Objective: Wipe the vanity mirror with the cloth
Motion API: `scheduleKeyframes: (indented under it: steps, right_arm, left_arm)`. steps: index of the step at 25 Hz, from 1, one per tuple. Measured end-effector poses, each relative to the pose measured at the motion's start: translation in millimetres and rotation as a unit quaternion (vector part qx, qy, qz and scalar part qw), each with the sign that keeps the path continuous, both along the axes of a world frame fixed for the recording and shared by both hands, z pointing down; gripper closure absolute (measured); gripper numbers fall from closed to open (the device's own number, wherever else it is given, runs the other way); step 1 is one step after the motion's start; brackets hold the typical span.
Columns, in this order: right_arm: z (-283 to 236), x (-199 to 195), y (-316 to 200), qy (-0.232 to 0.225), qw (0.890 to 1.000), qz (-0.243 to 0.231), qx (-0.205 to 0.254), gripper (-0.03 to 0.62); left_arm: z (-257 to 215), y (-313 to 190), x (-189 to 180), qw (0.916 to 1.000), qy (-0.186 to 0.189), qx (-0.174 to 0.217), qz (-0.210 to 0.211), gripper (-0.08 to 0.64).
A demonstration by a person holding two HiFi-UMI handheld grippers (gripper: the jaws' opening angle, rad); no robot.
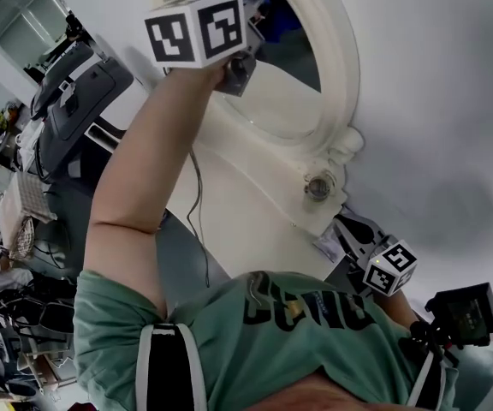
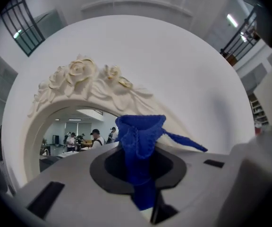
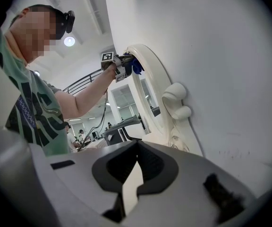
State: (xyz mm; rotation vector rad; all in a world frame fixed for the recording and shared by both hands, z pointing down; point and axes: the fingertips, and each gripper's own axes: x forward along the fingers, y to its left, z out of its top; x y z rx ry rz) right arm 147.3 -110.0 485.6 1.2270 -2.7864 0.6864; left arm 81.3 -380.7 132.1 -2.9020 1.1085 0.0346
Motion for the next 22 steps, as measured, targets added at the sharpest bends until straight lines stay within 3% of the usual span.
scheduleKeyframes:
  steps: [4, 8, 14, 18, 22]
  right_arm:
    - [1.8, -6.5, 1.1, -0.003, 1.0, -0.004, -0.008, 0.58]
    - [2.8, -8.5, 7.4, 0.003, 1.0, -0.009, -0.021, 0.58]
    - [16.0, -3.9, 12.3, 0.008, 0.999, -0.003, -0.044, 0.58]
    - [17.7, -4.1, 13.2, 0.013, 0.998, -0.006, -0.054, 0.58]
    - [14.5, -9.9, 11.5, 0.017, 0.998, -0.01, -0.052, 0.58]
  left_arm:
    - [60.2, 40.6, 34.4, 0.9945, -0.08, 0.041, 0.053, 0.482]
    - [137.6, 72.6, 60.5, 0.9805, -0.161, 0.063, 0.094, 0.482]
    - [291.6, 80.0, 60.7, 0.9491, -0.28, -0.004, 0.145, 0.486]
    - [326.5, 79.0, 54.9, 0.9383, -0.292, -0.027, 0.184, 0.486]
    - [360.6, 71.6, 42.4, 0.9082, -0.365, -0.042, 0.2, 0.486]
